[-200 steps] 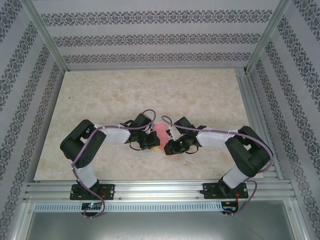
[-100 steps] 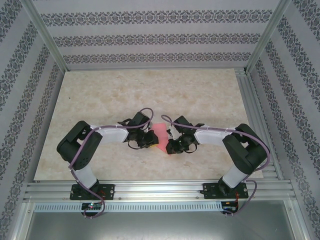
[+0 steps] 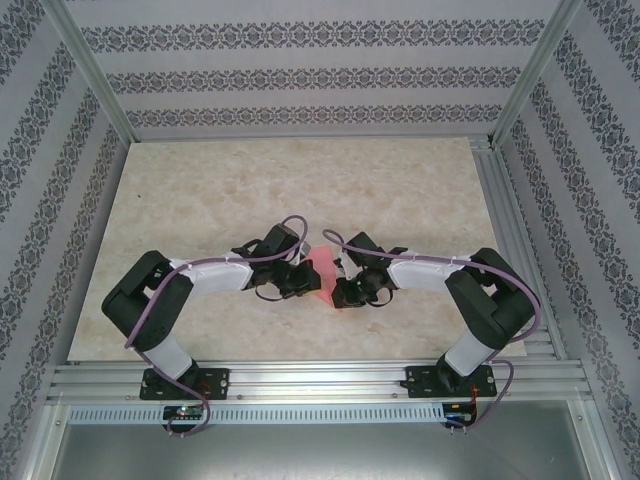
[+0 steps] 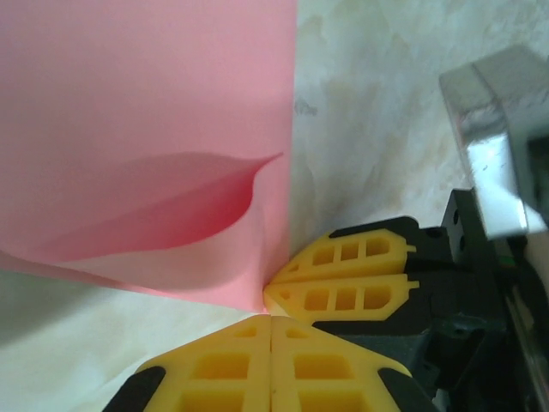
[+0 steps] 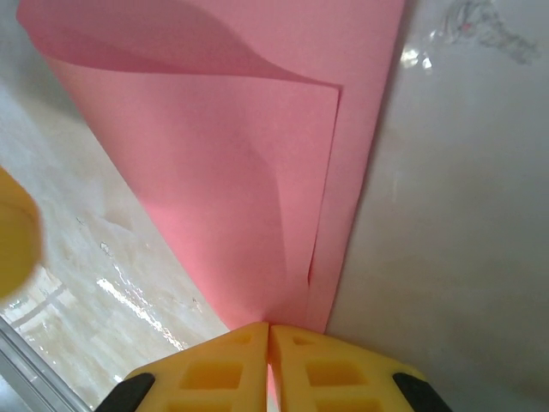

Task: Fold a paper plane with a square sheet of paper (fold left side to right side)
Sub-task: Third fold the triangle at the center of the table.

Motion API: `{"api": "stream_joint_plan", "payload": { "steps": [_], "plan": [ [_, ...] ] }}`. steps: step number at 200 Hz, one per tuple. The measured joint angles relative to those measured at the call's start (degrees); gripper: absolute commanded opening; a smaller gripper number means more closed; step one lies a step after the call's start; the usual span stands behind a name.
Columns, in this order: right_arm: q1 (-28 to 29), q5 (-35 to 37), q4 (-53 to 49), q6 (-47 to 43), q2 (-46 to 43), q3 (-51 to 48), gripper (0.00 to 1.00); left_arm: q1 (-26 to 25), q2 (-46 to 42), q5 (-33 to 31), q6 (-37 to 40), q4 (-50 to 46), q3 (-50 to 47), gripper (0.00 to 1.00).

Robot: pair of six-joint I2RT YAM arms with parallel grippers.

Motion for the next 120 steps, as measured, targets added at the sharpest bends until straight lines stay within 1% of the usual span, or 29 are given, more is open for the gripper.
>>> {"api": "stream_joint_plan", "payload": {
  "steps": [56, 120],
  "plan": [
    [0.0, 0.0, 0.0, 0.0, 0.0, 0.0, 0.11, -2.0, 4.0, 0.3, -3.1, 4.2, 0.0, 0.08],
    [0.0, 0.1, -0.1, 0.0, 0.0, 0.0, 0.11, -2.4, 6.7, -0.3, -5.7, 6.4, 0.0, 0.07]
  ]
}}
